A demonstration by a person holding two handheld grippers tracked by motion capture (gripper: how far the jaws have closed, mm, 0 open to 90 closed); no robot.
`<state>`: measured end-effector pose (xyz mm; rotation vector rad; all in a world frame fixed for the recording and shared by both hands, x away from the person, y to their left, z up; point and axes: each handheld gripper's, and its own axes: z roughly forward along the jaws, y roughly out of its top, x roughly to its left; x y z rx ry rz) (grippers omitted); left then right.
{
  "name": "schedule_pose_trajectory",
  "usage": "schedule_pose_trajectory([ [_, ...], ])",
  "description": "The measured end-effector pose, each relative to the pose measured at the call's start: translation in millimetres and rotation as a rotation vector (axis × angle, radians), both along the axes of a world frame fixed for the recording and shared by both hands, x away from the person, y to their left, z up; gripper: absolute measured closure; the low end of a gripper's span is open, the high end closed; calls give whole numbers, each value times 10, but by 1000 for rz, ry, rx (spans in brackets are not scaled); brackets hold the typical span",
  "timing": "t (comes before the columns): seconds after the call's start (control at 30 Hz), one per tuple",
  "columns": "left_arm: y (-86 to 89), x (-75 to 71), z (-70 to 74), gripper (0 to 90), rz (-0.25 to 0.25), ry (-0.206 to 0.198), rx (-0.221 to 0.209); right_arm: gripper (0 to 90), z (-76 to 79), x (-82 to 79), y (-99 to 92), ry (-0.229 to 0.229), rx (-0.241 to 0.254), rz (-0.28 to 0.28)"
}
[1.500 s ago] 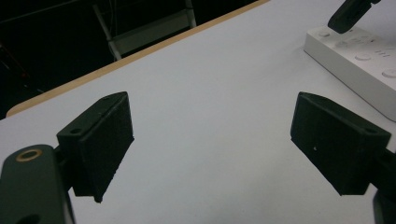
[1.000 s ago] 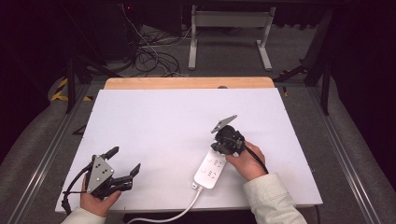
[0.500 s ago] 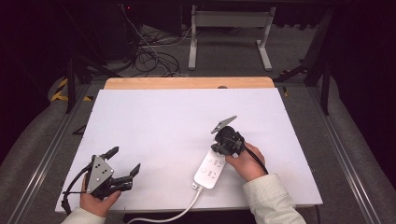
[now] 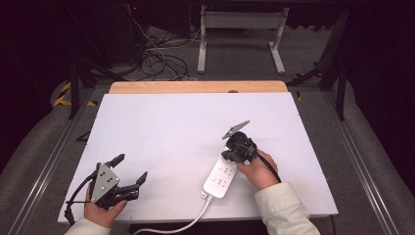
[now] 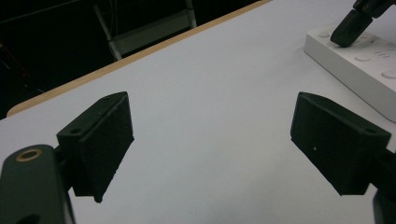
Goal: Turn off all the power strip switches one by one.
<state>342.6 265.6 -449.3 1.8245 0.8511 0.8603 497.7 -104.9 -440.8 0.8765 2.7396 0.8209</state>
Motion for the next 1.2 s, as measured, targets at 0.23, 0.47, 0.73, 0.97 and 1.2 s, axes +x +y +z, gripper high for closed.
schedule_pose_trajectory([
  [0.23,-3,-2,4,139,0,-6,7,900,-8,4,-15,4,14,-3],
  [0.47,-7,-2,1,139,-1,-3,2,900,-13,2,-14,4,16,-7],
  [0.73,-6,-2,5,139,0,-10,8,900,-16,-3,-18,1,16,-9],
  [0.97,-12,-1,1,138,1,-6,5,900,-15,-10,-9,-3,10,-9],
  [1.2,-10,-3,3,139,4,-6,2,900,-9,-9,0,-12,2,-5],
])
